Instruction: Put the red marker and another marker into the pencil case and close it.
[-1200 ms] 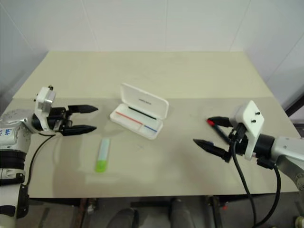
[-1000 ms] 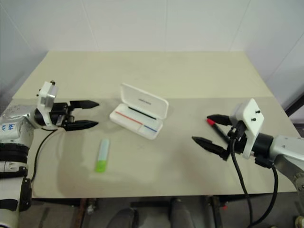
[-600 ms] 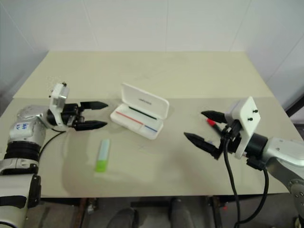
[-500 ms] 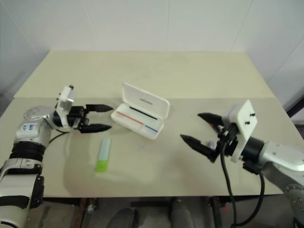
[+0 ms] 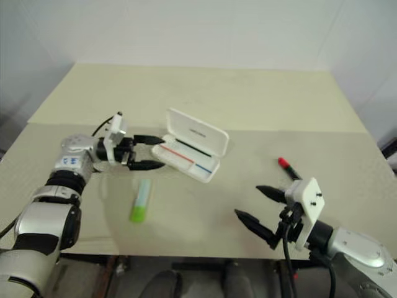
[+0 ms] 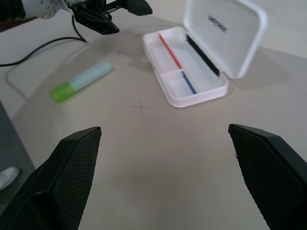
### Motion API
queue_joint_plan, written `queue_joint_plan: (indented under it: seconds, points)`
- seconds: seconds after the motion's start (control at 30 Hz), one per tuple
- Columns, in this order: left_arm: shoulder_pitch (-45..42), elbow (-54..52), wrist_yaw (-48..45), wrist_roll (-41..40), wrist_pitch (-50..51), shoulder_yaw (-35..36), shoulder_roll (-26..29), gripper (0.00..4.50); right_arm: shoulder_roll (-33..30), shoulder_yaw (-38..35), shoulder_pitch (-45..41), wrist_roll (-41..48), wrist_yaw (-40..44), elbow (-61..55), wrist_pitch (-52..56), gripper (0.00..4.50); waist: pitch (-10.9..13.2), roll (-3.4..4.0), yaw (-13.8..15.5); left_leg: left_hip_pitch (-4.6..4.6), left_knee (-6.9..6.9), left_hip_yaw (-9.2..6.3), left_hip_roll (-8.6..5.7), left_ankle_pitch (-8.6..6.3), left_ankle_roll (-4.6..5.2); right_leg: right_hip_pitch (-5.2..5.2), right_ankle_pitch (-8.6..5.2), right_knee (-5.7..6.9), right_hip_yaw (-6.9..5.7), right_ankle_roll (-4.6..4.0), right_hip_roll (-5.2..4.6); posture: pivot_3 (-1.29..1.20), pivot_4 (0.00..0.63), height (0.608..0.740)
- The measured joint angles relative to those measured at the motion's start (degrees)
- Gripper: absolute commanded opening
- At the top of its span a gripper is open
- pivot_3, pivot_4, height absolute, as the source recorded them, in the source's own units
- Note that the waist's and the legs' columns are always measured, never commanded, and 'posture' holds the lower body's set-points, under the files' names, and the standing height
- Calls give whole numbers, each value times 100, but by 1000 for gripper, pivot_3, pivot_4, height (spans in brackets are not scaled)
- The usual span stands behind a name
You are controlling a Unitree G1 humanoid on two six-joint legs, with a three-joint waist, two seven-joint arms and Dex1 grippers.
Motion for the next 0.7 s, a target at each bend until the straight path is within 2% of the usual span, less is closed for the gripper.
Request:
queue_joint_plan:
  seconds: [0.17, 0.7]
  points:
    - [-90, 287, 0, 247, -55, -63, -22, 4459, 69, 22, -120, -235, -234, -33, -108, 4500, 1, -3, -44, 10, -1, -8, 6, 0, 0, 0, -9, 3, -4, -16, 8, 0, 150, 740]
    - [-286, 759, 1, 1397, -367, -450, 0, 4459, 406, -6, 404, -490, -675, -409, -205, 4500, 2, -4, -33, 7, 0, -17, 5, 0, 0, 1, -8, 6, -5, -14, 8, 0, 150, 740]
